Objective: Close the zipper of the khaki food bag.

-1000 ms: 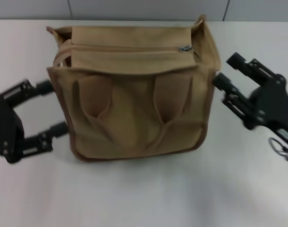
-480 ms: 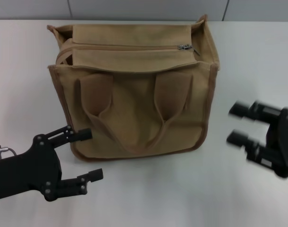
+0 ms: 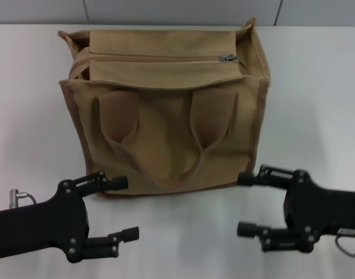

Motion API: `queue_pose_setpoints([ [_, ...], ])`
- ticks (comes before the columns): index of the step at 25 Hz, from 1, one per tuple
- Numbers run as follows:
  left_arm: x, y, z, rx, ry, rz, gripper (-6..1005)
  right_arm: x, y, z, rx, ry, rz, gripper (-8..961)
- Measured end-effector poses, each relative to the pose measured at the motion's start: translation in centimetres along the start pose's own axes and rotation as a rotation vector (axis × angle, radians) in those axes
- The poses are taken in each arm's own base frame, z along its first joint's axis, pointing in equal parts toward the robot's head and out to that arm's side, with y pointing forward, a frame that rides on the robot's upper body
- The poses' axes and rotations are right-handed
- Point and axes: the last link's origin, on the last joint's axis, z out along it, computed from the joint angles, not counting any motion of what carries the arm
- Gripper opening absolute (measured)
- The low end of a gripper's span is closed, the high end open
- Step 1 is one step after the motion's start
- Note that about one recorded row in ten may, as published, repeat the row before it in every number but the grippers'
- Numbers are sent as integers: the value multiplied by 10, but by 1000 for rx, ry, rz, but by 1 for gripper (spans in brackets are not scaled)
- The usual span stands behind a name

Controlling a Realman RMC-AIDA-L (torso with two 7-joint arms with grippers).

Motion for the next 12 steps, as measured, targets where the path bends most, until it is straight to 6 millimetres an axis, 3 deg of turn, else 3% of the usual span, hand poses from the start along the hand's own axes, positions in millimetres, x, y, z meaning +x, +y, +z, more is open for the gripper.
queue_pose_setpoints([
  [5,-4,2,0,-19,-32,-10,836,7,-2,7,-17,59,2,792],
  [12,-5,2,0,-15,-36,-11,836,8,-3,7,-3,57,4,792],
])
